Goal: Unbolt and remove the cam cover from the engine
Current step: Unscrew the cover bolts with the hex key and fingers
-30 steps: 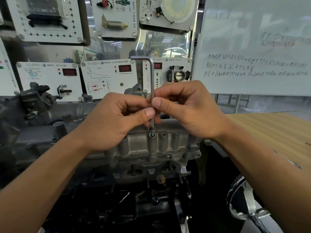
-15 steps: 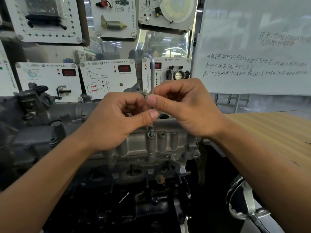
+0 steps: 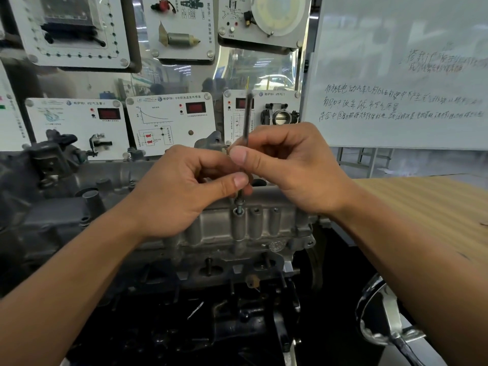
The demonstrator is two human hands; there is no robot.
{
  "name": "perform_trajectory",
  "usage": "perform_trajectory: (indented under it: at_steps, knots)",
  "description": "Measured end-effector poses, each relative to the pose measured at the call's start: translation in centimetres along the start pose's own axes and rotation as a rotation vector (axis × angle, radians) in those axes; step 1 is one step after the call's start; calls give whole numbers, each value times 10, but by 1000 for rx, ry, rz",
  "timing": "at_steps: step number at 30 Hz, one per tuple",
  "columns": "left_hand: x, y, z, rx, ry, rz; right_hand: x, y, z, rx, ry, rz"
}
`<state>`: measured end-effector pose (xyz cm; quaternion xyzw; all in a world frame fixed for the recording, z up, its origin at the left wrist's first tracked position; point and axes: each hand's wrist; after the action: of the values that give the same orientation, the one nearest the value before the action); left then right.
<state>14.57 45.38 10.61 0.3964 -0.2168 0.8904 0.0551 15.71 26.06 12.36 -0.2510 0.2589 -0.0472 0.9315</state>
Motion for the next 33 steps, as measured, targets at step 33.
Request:
perform_trajectory:
  at_steps: [33]
  knots:
    - [-1,3,3,15,24,44,2,1,2,90,18,-79]
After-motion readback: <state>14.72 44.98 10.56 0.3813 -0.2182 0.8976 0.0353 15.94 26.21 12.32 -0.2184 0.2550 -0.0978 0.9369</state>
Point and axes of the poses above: each hand's wrist, its own z-axis towards the middle knuckle, its own y-axis out of the palm, x = y × z, and after that the axes turned 15 degrees about -z, right-handed
